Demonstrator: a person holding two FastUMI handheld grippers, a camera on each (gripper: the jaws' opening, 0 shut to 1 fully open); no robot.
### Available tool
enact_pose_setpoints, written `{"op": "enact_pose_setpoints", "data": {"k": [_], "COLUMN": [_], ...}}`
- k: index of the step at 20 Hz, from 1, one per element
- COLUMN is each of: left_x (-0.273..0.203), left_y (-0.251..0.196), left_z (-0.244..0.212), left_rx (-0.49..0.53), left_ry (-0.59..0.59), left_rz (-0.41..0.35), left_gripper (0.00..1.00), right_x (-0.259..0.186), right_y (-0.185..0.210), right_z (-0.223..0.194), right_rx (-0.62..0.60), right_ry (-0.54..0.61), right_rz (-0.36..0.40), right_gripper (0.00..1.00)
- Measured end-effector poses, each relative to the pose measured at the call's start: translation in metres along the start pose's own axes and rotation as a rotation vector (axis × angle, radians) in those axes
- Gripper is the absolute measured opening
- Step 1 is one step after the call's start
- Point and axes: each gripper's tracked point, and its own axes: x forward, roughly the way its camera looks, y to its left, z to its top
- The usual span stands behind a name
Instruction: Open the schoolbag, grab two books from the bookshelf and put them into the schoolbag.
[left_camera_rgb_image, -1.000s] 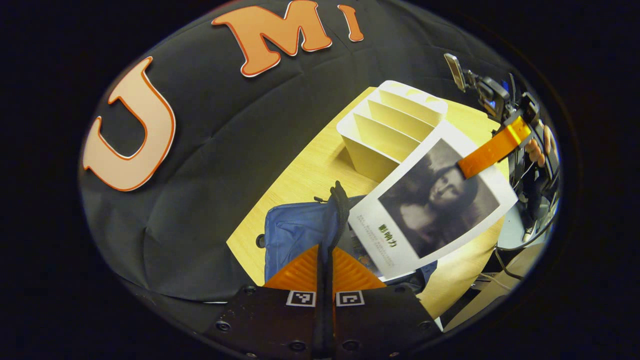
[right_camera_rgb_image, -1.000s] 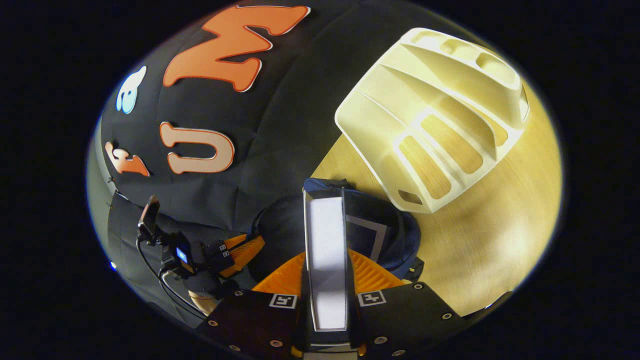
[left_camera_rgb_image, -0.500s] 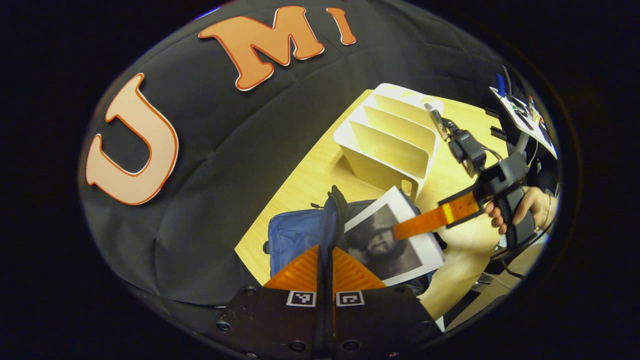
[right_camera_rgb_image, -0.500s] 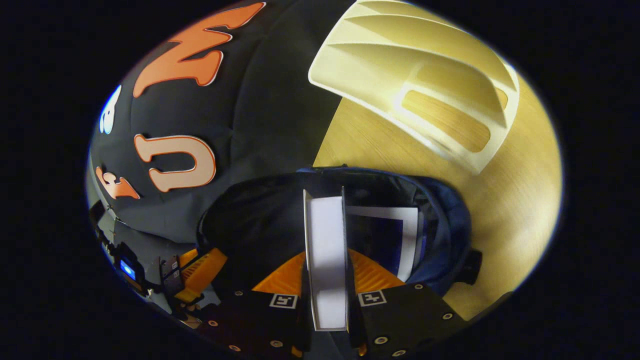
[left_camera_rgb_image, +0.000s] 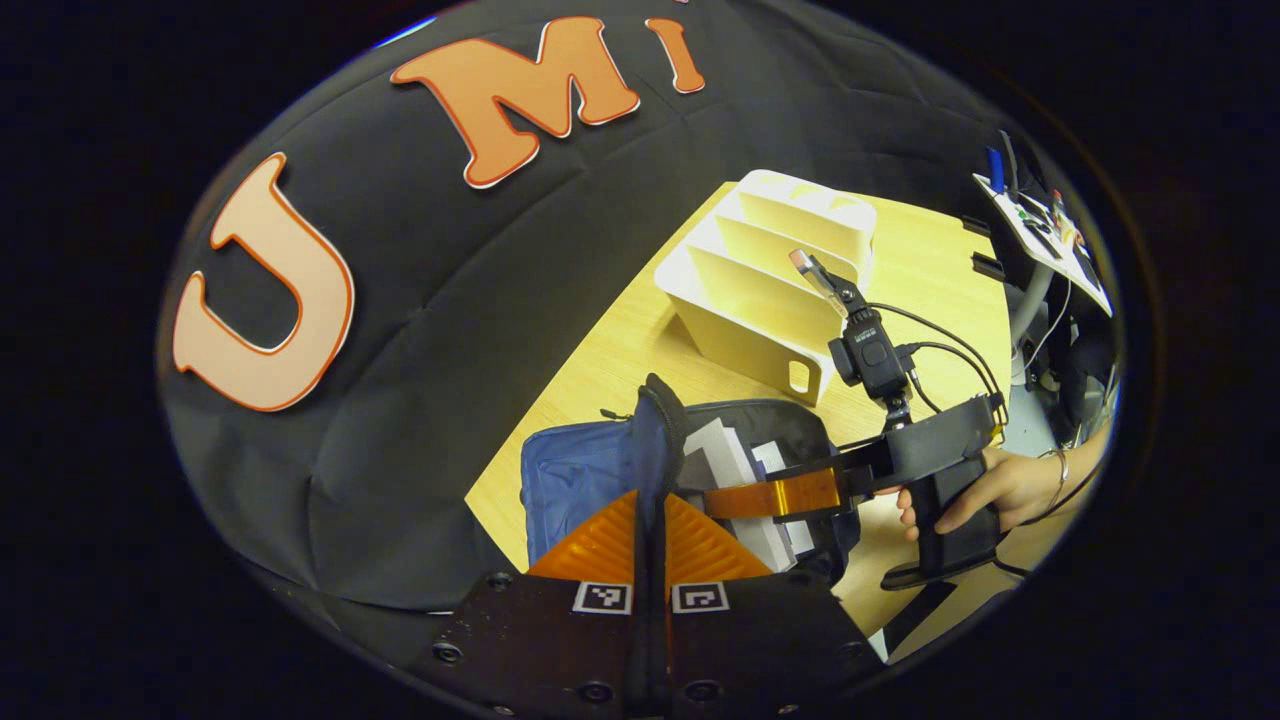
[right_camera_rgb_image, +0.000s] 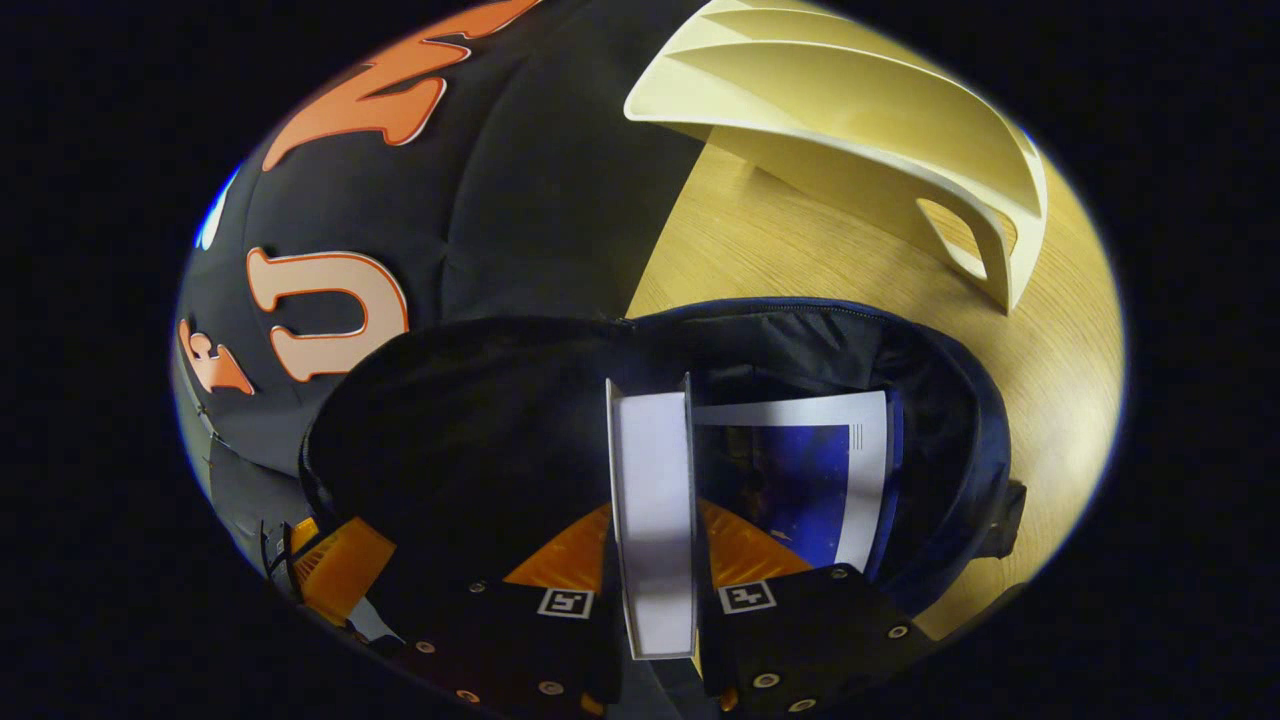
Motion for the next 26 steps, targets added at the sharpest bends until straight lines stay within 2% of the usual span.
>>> {"op": "enact_pose_setpoints", "data": {"k": [2, 3, 4, 5, 7, 8, 12, 18, 19, 20, 21, 23, 24, 26], "left_x": [0.002, 0.003, 0.004, 0.005, 0.009, 0.012, 0.017, 0.025, 0.027, 0.030, 0.033, 0.036, 0.039, 0.041], "left_y": [-0.001, -0.003, -0.005, -0.006, -0.006, -0.006, -0.008, -0.032, -0.035, -0.037, -0.041, -0.055, -0.064, -0.082], "left_z": [-0.002, -0.003, -0.005, -0.005, -0.004, -0.004, -0.009, -0.013, -0.012, -0.013, -0.014, -0.023, -0.024, -0.030], "left_rx": [-0.009, -0.010, -0.009, -0.006, -0.007, -0.010, -0.025, -0.025, -0.026, -0.033, -0.048, -0.084, -0.106, -0.135], "left_ry": [0.001, 0.003, 0.006, 0.007, 0.009, 0.009, 0.007, 0.018, 0.021, 0.031, 0.044, 0.086, 0.103, 0.131], "left_rz": [-0.006, -0.012, -0.015, -0.014, -0.020, -0.025, -0.042, -0.117, -0.122, -0.126, -0.134, -0.179, -0.205, -0.243], "left_gripper": [0.00, 0.00, 0.00, 0.00, 0.01, 0.01, 0.01, 0.00, 0.09, 0.09, 0.01, 0.04, 0.01, 0.39], "right_x": [0.001, 0.002, -0.002, -0.002, -0.007, -0.011, -0.040, -0.110, -0.119, -0.126, -0.132, -0.143, -0.149, -0.159], "right_y": [-0.007, -0.017, -0.031, -0.040, -0.046, -0.043, -0.050, -0.074, -0.078, -0.079, -0.079, -0.082, -0.085, -0.091], "right_z": [-0.001, -0.001, -0.005, -0.006, -0.003, -0.001, 0.017, 0.057, 0.064, 0.070, 0.076, 0.086, 0.092, 0.102], "right_rx": [-0.005, -0.018, -0.038, -0.051, -0.044, -0.043, -0.152, -0.256, -0.253, -0.248, -0.244, -0.249, -0.257, -0.270], "right_ry": [0.018, 0.023, 0.030, 0.039, 0.052, 0.057, 0.081, 0.077, 0.064, 0.053, 0.050, 0.050, 0.052, 0.066], "right_rz": [-0.049, -0.097, -0.143, -0.175, -0.179, -0.182, -0.242, -0.315, -0.321, -0.321, -0.314, -0.310, -0.314, -0.325], "right_gripper": [0.35, 0.37, 0.44, 0.33, 0.71, 0.97, 0.97, 0.97, 0.97, 0.97, 0.97, 0.97, 0.97, 0.97]}}
